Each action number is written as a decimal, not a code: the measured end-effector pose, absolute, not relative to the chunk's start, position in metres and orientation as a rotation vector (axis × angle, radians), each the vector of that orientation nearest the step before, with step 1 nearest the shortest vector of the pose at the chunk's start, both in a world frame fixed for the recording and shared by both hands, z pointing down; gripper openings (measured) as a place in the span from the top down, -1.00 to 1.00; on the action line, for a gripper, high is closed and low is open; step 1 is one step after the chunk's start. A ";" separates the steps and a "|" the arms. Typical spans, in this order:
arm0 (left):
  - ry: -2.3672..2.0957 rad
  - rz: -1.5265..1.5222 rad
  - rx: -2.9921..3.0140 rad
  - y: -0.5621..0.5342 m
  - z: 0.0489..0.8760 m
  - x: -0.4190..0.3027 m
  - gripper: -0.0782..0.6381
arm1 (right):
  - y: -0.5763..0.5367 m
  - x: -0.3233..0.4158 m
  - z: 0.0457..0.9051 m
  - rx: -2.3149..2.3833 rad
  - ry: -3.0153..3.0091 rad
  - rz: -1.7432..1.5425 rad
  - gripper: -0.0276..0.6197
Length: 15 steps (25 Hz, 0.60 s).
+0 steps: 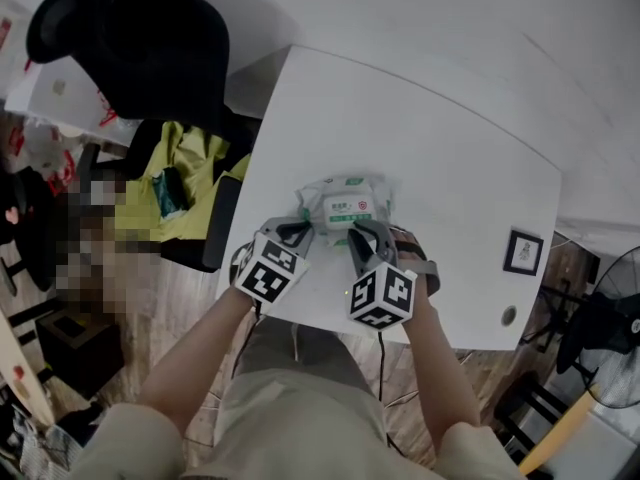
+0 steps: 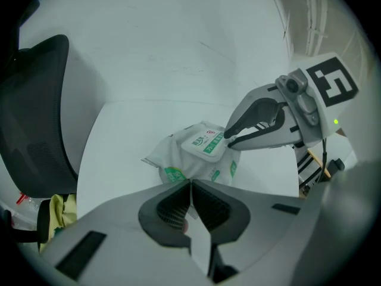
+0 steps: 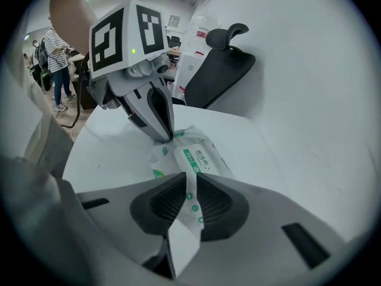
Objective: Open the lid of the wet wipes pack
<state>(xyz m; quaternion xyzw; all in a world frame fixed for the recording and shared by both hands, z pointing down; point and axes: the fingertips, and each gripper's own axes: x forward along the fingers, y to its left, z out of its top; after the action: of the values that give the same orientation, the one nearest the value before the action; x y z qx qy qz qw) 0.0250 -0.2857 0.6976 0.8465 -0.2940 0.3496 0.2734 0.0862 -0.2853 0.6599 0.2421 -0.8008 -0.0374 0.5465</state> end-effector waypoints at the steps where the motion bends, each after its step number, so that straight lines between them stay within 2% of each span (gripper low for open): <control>1: -0.794 0.942 2.277 -0.286 0.698 0.025 0.69 | -0.289 0.086 0.655 0.595 -1.904 -0.109 0.69; 6: -0.775 0.957 2.302 -0.284 0.702 0.025 0.69 | -0.317 0.086 0.627 0.760 -1.954 -0.122 0.74; 15: -0.762 0.934 2.327 -0.284 0.699 0.024 0.69 | -0.377 0.081 0.633 0.911 -2.030 -0.051 0.74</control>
<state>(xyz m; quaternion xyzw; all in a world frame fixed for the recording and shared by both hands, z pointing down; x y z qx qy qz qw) 0.0239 -0.2835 0.6992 0.8581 -0.2808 0.3442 0.2576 0.0806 -0.3775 0.6327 0.3672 -0.8181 -0.0206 0.4421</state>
